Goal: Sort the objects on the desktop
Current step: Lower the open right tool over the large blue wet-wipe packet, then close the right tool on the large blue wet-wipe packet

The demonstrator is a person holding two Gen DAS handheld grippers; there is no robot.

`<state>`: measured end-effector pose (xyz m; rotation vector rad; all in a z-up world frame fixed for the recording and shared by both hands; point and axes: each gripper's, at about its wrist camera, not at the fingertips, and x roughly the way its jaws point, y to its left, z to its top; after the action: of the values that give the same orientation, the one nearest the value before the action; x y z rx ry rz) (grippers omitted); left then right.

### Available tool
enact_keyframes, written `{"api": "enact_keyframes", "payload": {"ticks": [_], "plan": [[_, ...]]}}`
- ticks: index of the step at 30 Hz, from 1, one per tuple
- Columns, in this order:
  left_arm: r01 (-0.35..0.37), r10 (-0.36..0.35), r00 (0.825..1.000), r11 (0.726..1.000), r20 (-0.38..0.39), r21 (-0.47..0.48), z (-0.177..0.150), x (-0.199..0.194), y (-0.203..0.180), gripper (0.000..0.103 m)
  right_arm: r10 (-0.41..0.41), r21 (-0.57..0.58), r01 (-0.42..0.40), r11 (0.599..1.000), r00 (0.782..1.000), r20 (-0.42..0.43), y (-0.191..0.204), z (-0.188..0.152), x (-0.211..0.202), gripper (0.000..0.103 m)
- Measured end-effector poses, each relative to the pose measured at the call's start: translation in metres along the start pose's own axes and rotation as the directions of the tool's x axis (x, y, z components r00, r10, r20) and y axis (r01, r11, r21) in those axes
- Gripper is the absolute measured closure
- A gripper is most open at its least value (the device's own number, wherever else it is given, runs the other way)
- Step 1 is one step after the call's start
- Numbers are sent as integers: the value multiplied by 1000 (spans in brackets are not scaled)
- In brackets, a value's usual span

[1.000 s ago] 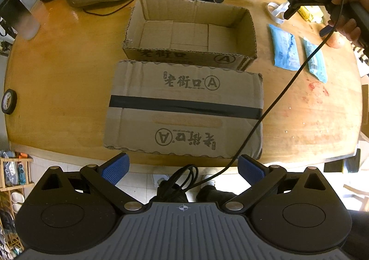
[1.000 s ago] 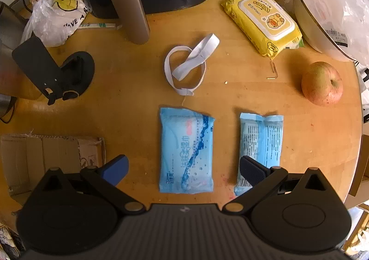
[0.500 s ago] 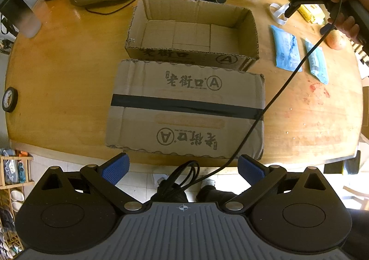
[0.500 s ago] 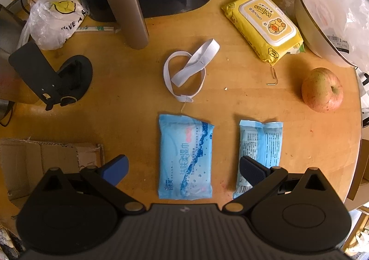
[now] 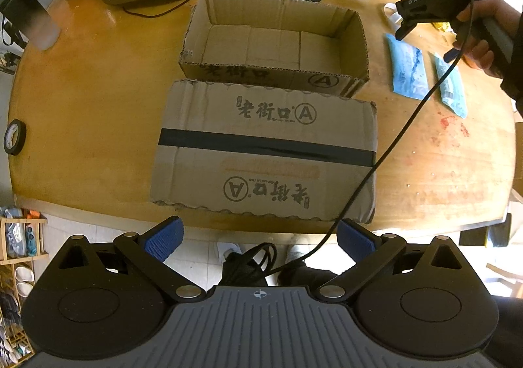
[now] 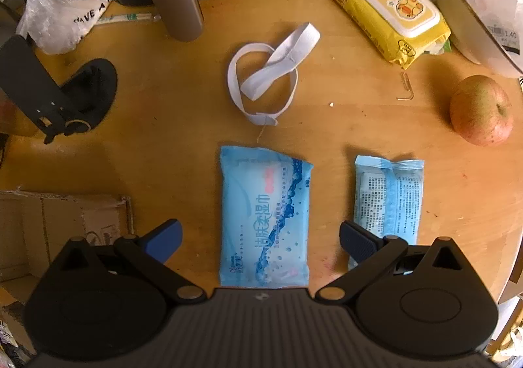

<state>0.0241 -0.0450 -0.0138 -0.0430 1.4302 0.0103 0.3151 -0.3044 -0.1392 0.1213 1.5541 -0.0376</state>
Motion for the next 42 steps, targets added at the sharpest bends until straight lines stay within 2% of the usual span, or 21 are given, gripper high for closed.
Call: {"api": "enact_keyframes", "payload": {"ticks": [11, 27, 39, 41, 42], "plan": [[-3, 3, 1000, 1000, -4, -3, -2, 1, 0, 0, 11, 2, -11, 1000, 1000, -18, -1, 0, 25, 0], [-2, 1, 1000, 1000, -13, -12, -4, 2, 3, 0, -22, 1, 22, 1000, 999, -25, 0, -1, 56, 0], [0, -1, 1000, 1000, -7, -20, -5, 0, 4, 0, -30, 15, 30, 999, 999, -23, 0, 0, 62, 0], [2, -2, 1000, 1000, -7, -21, -6, 0, 4, 0, -31, 17, 31, 999, 999, -23, 0, 1, 63, 5], [2, -2, 1000, 1000, -8, -22, -6, 0, 5, 0, -30, 18, 30, 999, 999, -22, 0, 1, 62, 12]]}}
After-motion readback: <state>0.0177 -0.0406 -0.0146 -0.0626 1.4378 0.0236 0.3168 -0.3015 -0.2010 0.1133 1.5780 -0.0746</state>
